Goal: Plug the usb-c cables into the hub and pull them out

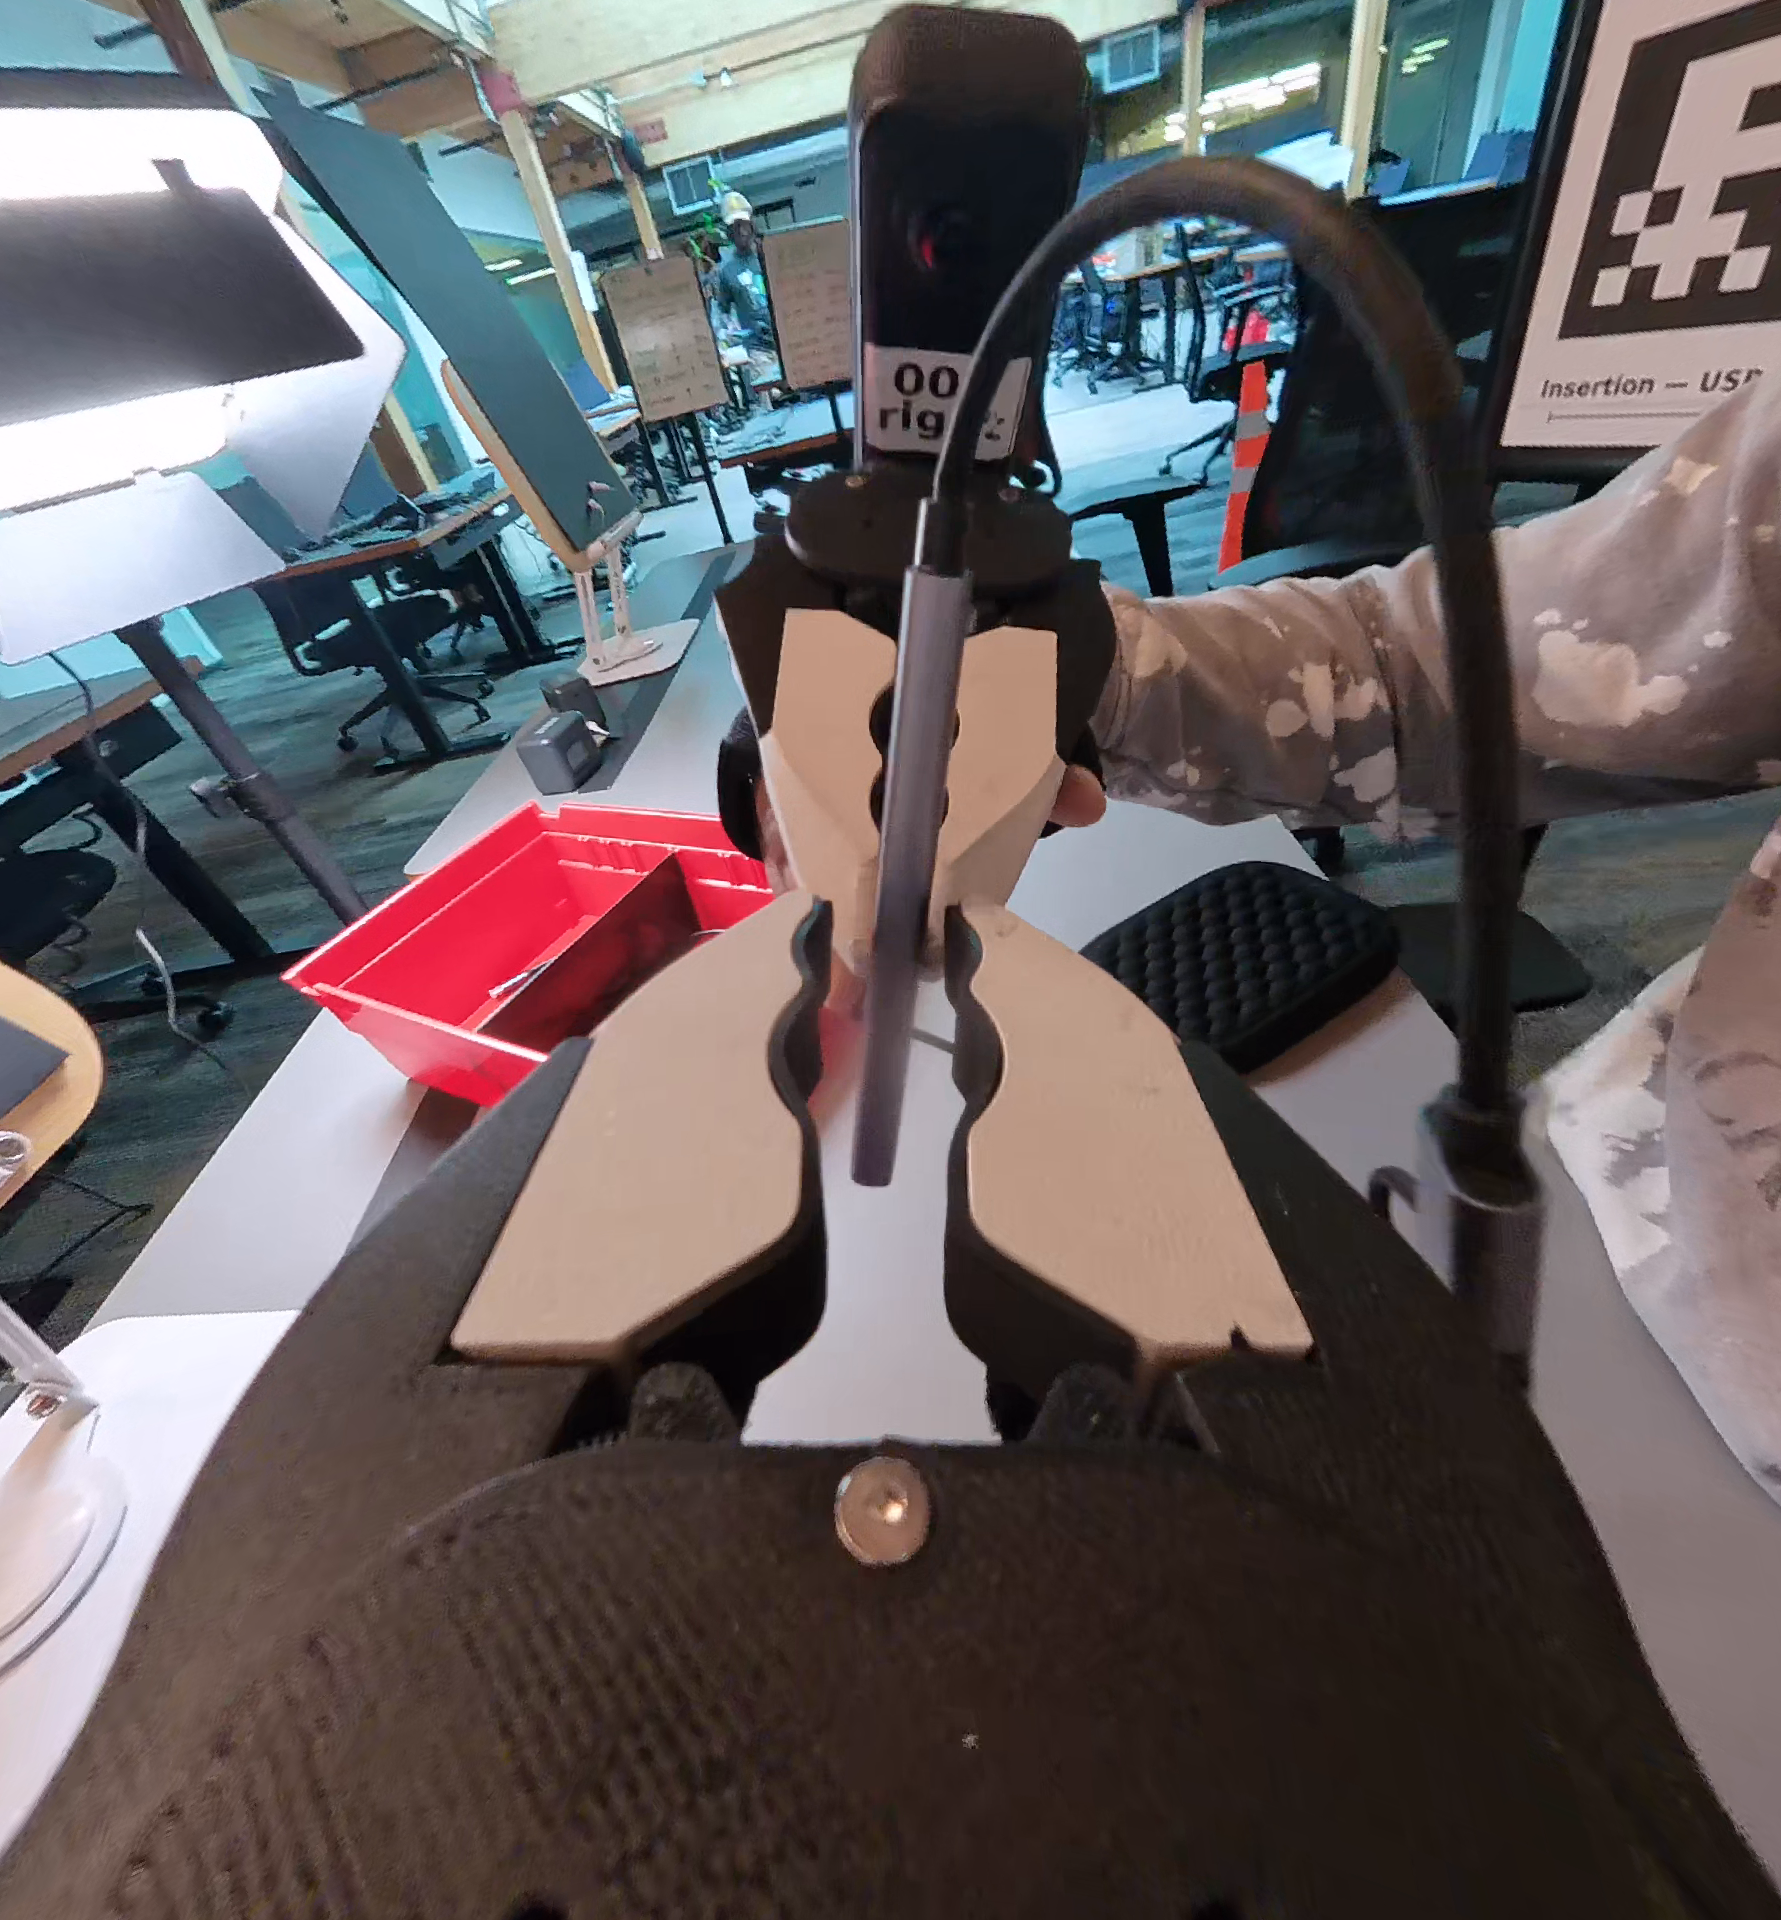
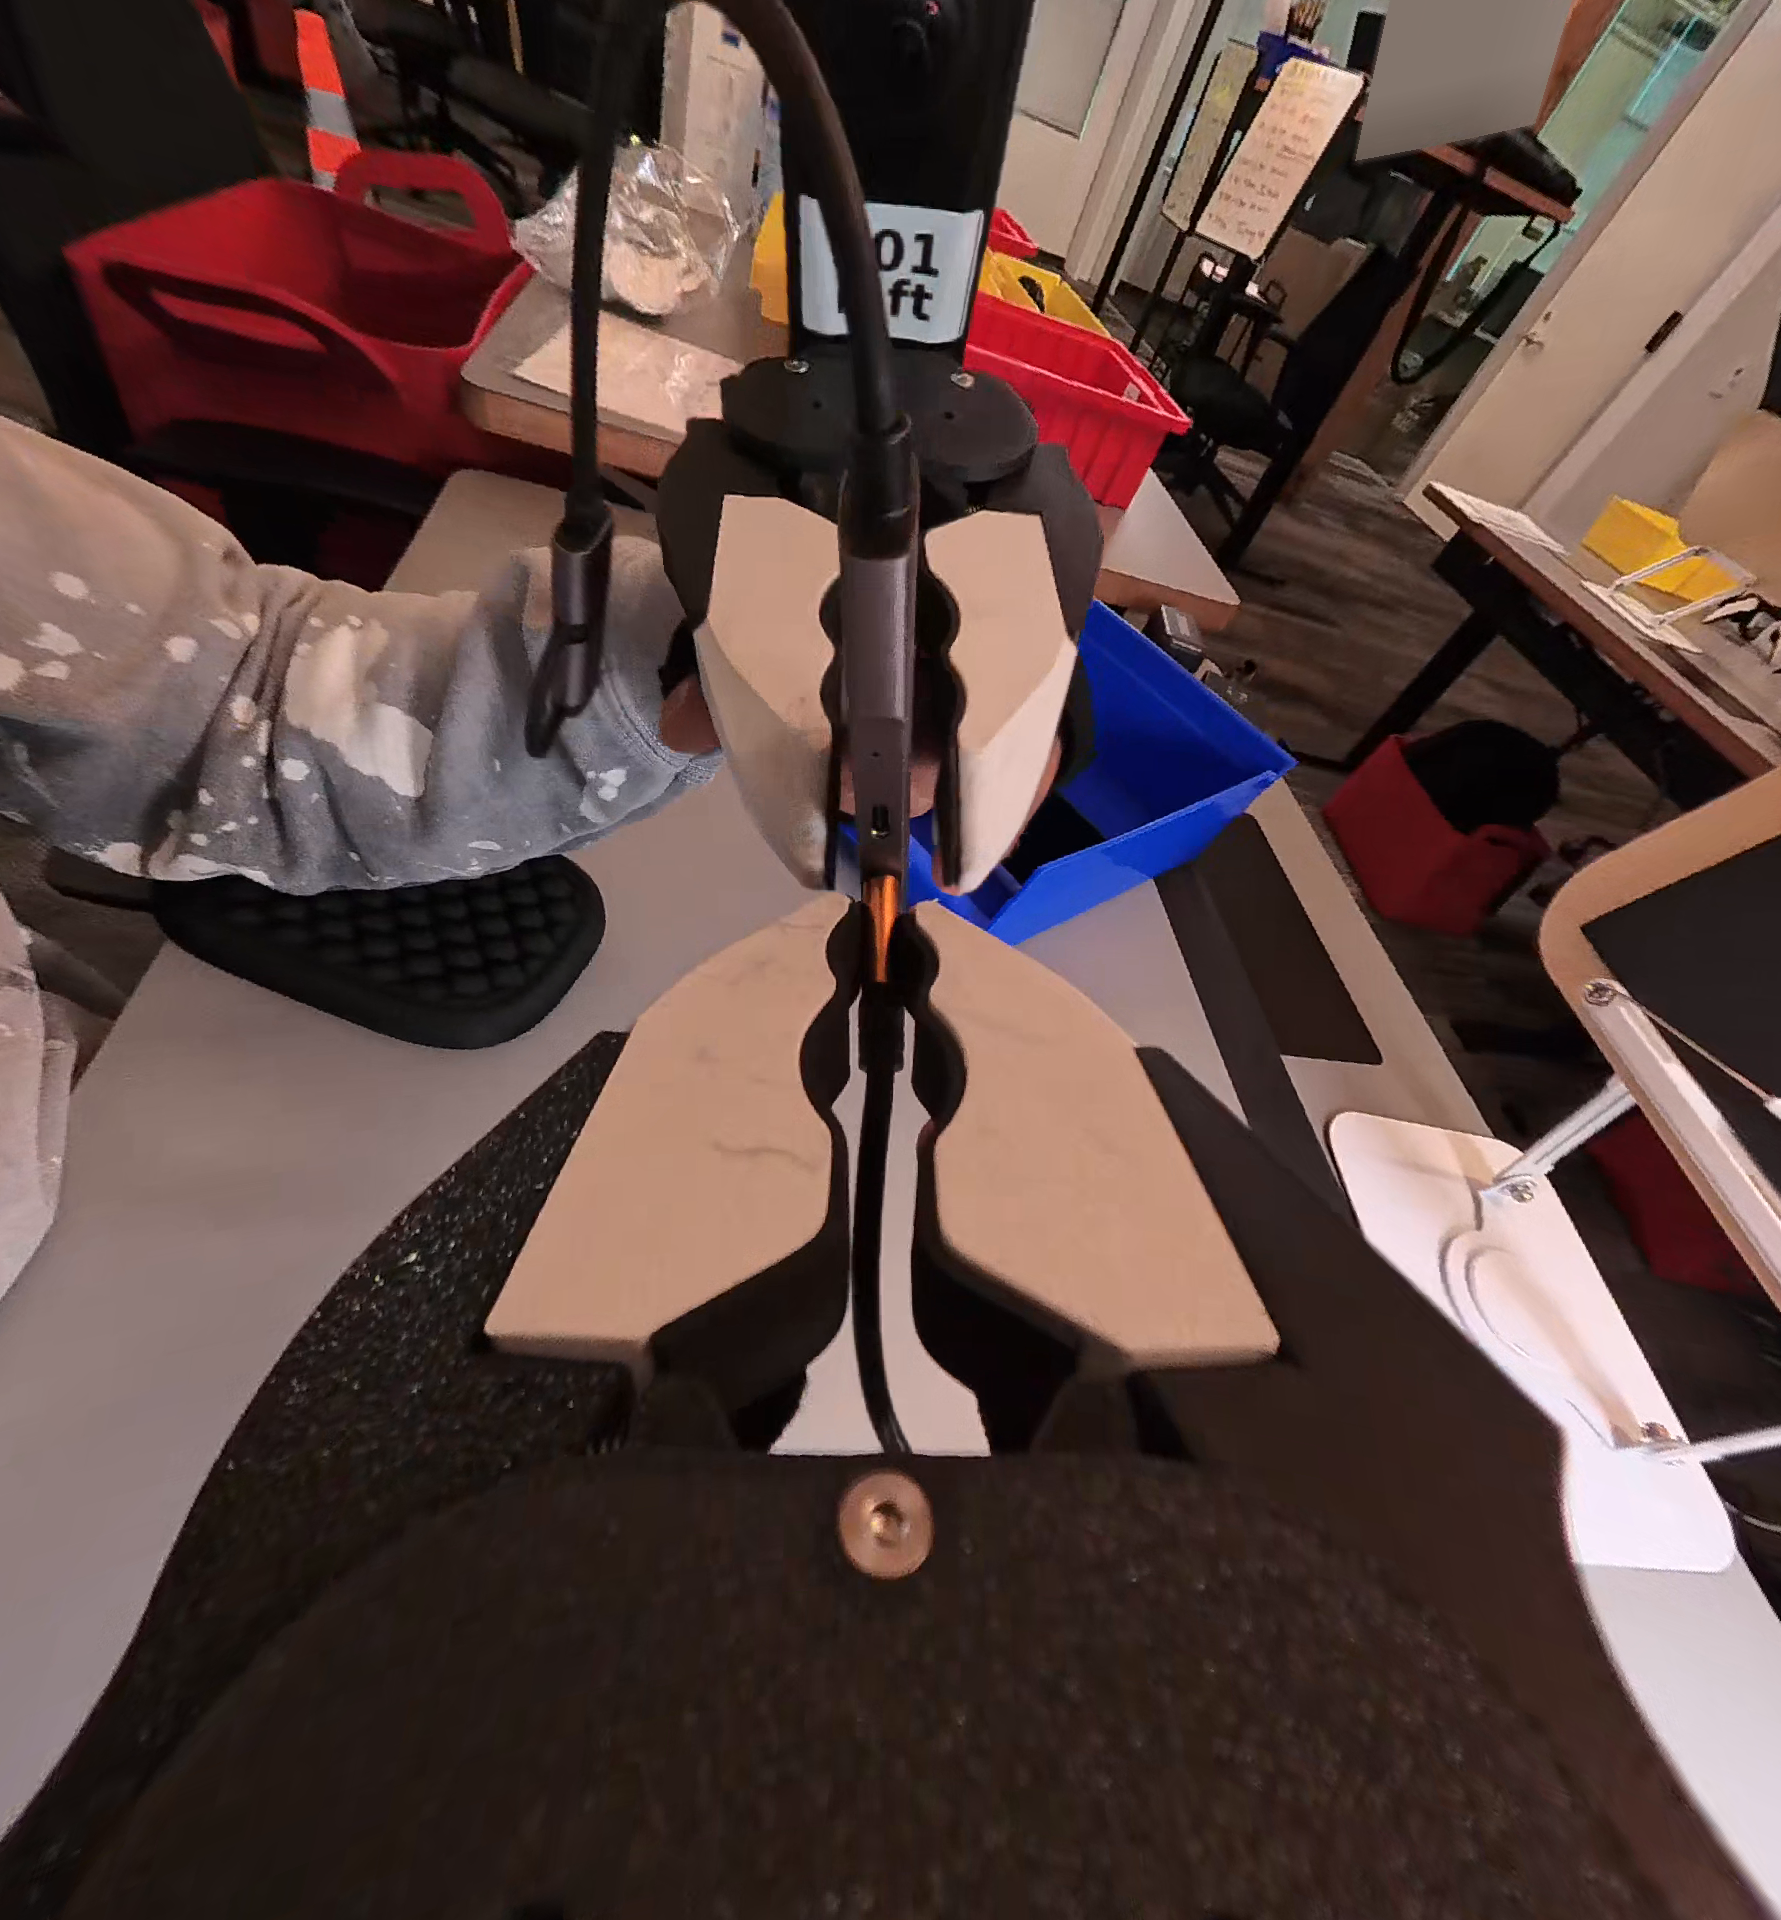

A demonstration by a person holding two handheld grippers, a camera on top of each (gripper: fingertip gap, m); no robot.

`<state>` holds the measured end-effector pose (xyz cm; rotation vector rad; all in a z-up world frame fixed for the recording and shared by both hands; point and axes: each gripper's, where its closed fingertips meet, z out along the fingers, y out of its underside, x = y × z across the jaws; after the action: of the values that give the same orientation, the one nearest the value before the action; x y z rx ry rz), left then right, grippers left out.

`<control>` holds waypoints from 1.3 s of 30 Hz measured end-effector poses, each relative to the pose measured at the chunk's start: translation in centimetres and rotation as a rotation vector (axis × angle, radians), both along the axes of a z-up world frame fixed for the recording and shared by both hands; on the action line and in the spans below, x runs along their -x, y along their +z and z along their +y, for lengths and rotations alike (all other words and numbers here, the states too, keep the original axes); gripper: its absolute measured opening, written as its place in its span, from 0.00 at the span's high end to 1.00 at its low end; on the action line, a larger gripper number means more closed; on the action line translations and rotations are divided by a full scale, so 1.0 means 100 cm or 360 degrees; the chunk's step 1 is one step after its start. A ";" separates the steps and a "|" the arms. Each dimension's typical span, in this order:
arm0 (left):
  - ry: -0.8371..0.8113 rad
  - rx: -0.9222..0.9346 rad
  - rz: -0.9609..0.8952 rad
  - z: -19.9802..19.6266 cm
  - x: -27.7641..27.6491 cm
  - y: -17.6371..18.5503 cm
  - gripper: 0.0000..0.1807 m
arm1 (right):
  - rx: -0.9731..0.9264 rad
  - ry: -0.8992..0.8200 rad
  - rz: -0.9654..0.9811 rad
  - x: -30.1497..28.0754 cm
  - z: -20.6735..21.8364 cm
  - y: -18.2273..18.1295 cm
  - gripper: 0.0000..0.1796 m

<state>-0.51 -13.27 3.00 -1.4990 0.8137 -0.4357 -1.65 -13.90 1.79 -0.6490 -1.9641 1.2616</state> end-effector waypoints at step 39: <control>0.0317 0.0176 0.0262 -0.007 0.064 -0.027 0.95 | -0.0151 -0.0742 0.0162 -0.060 0.150 0.023 0.97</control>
<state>-6.87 -14.00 0.34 -1.7175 0.7685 -0.2131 4.35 1.08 4.12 -0.9111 -1.6508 0.8903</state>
